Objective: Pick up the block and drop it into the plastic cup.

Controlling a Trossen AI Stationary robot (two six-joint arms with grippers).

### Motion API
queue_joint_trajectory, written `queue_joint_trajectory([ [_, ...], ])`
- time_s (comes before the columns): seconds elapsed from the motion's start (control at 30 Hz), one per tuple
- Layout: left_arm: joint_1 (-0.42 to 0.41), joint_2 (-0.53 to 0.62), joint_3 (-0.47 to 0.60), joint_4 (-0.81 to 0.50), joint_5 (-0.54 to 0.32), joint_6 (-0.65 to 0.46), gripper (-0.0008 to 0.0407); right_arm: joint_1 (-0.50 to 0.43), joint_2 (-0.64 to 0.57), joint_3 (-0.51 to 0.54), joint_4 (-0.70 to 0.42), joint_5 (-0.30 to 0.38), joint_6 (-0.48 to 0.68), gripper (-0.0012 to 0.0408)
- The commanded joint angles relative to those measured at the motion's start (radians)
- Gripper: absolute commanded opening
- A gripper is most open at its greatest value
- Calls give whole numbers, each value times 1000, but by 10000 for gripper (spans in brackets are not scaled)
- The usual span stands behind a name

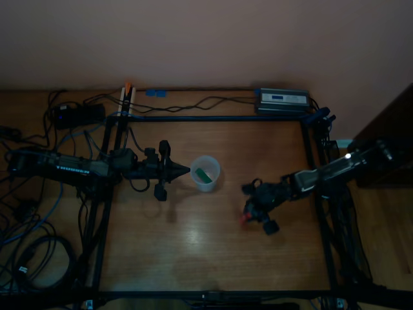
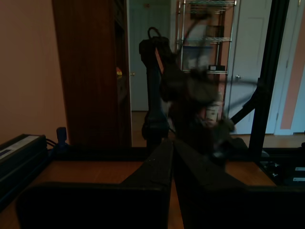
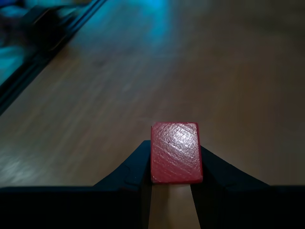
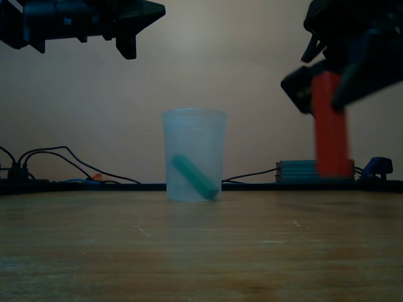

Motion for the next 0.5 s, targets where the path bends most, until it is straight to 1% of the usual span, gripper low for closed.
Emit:
queue_joint_trajectory([
  [0.0,0,0,0,0,0,0,0,-39,-81,0,-32,34,12,-1],
  [0.17,0,0,0,1,0,0,0,-172,-261,0,-50,104,49,0],
  [0.27,0,0,0,1,0,0,0,-269,-333,1,-40,105,47,0],
  [0.37,0,0,0,1,0,0,0,-359,-354,27,-51,98,37,0],
  [0.47,0,0,0,1,0,0,0,-425,-324,89,-60,46,14,0],
])
